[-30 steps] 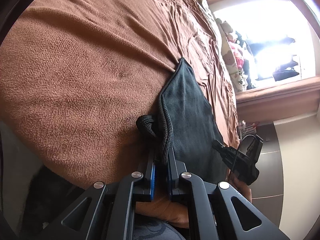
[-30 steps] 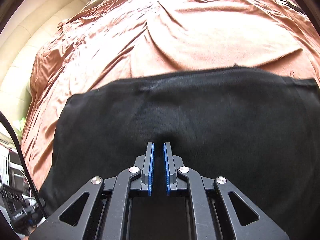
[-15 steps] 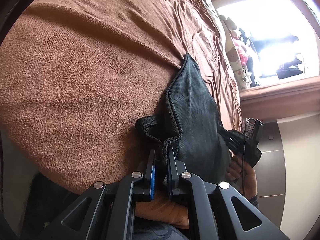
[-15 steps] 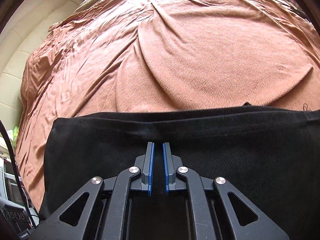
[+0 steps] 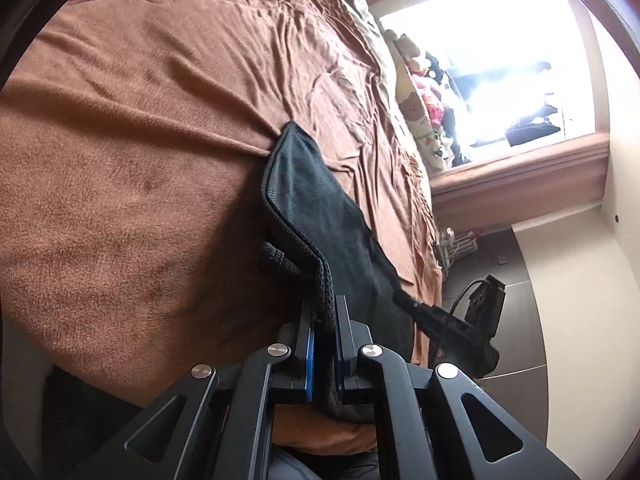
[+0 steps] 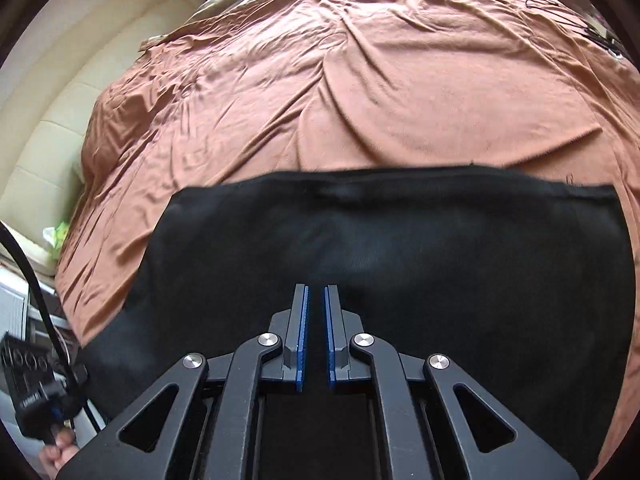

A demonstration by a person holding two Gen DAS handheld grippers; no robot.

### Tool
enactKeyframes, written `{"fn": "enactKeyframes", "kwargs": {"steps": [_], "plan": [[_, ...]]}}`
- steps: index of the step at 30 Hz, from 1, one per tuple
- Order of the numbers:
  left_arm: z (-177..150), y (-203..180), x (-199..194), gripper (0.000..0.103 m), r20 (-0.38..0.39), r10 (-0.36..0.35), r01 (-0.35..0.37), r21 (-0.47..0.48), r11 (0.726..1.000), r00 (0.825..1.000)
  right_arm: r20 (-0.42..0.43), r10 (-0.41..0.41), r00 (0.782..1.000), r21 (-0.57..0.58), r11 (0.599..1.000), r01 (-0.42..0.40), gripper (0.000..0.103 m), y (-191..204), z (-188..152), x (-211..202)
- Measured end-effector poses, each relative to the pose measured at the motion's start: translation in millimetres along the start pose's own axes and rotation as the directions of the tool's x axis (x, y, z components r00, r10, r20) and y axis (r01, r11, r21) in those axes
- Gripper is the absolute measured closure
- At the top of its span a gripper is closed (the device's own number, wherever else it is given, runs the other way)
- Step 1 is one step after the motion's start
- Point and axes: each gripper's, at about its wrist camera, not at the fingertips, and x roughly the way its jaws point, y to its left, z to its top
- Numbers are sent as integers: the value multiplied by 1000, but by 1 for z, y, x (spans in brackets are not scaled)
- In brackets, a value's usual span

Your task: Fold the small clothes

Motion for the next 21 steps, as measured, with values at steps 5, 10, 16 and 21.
{"fn": "enactKeyframes", "kwargs": {"steps": [5,10,16,21], "plan": [[7,-24,1,96,-7,-40,40,52,998,999,-21,13,1000,11,1000,-13,100,-6,-29,-15],[14,-46,5,96,-20,-65,66,99,993,998,-30,10,999,40,999,-9,100,-10,-59,-27],[19,-73,15,96,-41,-94,99,158,982,995,-67,43,997,78,996,-38,100,-17,-91,-35],[19,-96,25,96,-64,-108,119,202,972,992,-77,74,994,93,993,-67,100,-16,-109,-39]]}}
